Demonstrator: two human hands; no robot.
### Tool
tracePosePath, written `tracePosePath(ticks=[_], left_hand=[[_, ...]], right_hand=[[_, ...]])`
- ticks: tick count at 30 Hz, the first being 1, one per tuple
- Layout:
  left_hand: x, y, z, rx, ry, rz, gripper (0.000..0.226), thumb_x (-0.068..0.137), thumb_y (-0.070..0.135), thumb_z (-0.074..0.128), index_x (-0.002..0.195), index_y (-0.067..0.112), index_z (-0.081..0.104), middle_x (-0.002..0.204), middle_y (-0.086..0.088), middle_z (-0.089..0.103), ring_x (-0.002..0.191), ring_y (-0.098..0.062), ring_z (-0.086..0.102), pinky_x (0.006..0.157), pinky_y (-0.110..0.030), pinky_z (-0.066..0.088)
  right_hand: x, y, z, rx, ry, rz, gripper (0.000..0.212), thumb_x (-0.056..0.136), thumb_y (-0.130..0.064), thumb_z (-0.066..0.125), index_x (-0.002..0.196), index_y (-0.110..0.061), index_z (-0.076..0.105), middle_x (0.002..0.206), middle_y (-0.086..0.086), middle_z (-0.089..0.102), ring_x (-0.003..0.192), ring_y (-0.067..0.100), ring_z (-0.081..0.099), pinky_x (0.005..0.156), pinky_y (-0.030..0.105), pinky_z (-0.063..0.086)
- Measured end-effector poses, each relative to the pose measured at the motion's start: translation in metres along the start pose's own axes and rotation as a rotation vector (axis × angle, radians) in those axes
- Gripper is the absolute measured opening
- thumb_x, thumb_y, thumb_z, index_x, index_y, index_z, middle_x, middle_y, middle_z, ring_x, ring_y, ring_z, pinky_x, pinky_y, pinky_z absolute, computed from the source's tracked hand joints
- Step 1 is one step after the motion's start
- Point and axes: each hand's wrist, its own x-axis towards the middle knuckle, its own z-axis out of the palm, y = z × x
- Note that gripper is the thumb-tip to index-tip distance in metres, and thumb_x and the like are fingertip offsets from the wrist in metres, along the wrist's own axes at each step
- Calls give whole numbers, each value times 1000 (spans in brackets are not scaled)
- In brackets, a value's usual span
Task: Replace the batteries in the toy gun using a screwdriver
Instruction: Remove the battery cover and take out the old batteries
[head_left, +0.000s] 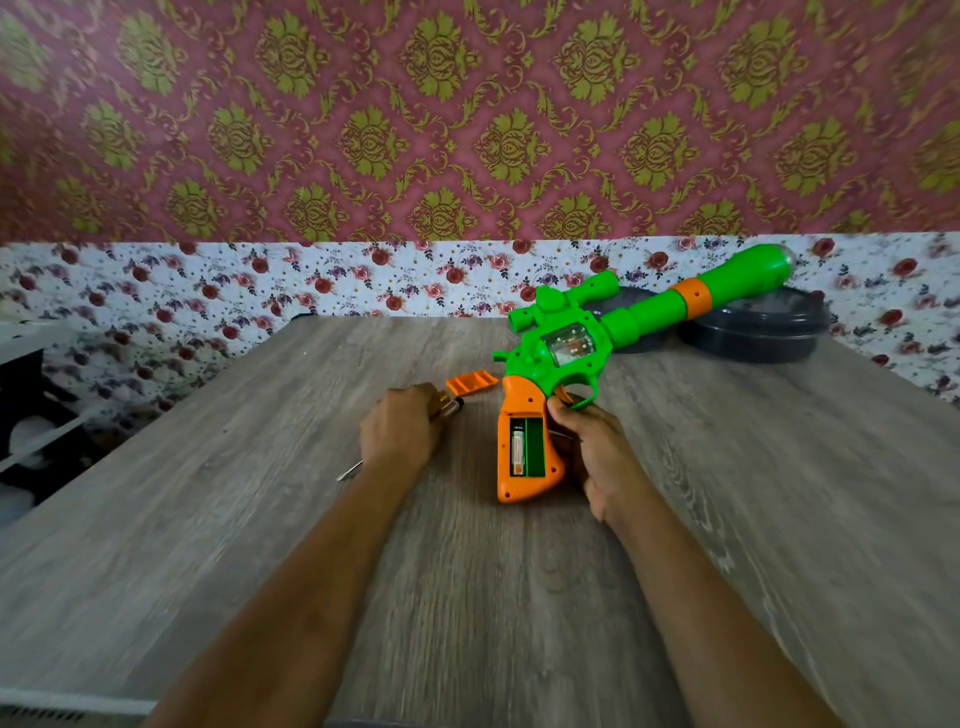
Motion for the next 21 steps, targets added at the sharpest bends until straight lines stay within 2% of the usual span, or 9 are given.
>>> tracePosePath(ticks=[3,6,8,10,12,14,16,19,21], left_hand=[[-1,2,-12,-83,9,-31,19,87,29,61,88,10,62,93,-12,65,88,-32,62,70,-34,48],[-4,10,-41,-222,157,30,20,90,22,55,86,3,59,84,-12,58,77,-28,59,61,-29,37],[-16,24,-62,-544,159,74,17,95,18,49,88,7,60,82,-8,55,71,-16,54,63,-29,38],[-33,37,-76,-835,73,149,17,99,22,44,89,21,58,94,-4,53,77,-1,51,69,-17,43],[-44,44,-78,-857,50,270,15,100,28,41,93,23,54,101,-4,53,79,10,52,66,-4,41],[-46,46,-73,-811,108,342,14,98,28,43,101,18,53,90,0,57,73,10,56,60,-3,42],[-46,46,-72,-833,169,338,16,97,24,47,106,12,52,77,9,59,65,9,60,54,-4,42],[-45,44,-68,-760,236,405,32,96,25,49,124,9,47,80,19,61,66,9,62,56,-4,45],[-45,42,-64,-704,208,465,44,95,26,48,135,10,38,82,23,61,70,12,62,61,-3,45]], right_hand=[[-4,-3,1,0,-17,-29,9,86,-13,59,90,-16,67,99,5,68,107,26,60,101,43,43],[-8,-7,2,27,-29,-34,11,88,-11,56,88,-16,66,92,5,67,96,25,61,91,41,47],[-9,-8,4,59,-36,-32,14,89,-9,53,86,-16,64,87,4,66,85,21,61,79,37,49],[-10,-9,5,73,-53,-36,18,90,-6,49,85,-17,63,85,3,64,79,18,59,72,33,48],[-10,-9,5,78,-72,-47,19,90,-6,47,87,-17,62,85,3,64,79,17,59,71,32,47],[-10,-9,5,80,-74,-52,18,91,-7,47,87,-16,62,86,4,63,79,17,59,71,32,47],[-10,-9,5,81,-70,-52,18,91,-7,47,87,-16,61,85,3,63,78,17,58,71,32,46],[-10,-9,5,88,-69,-55,18,91,-7,47,86,-17,61,82,1,65,77,16,59,71,32,47],[-9,-8,4,103,-69,-61,18,91,-7,47,86,-17,62,78,-1,66,75,15,59,70,32,47]])
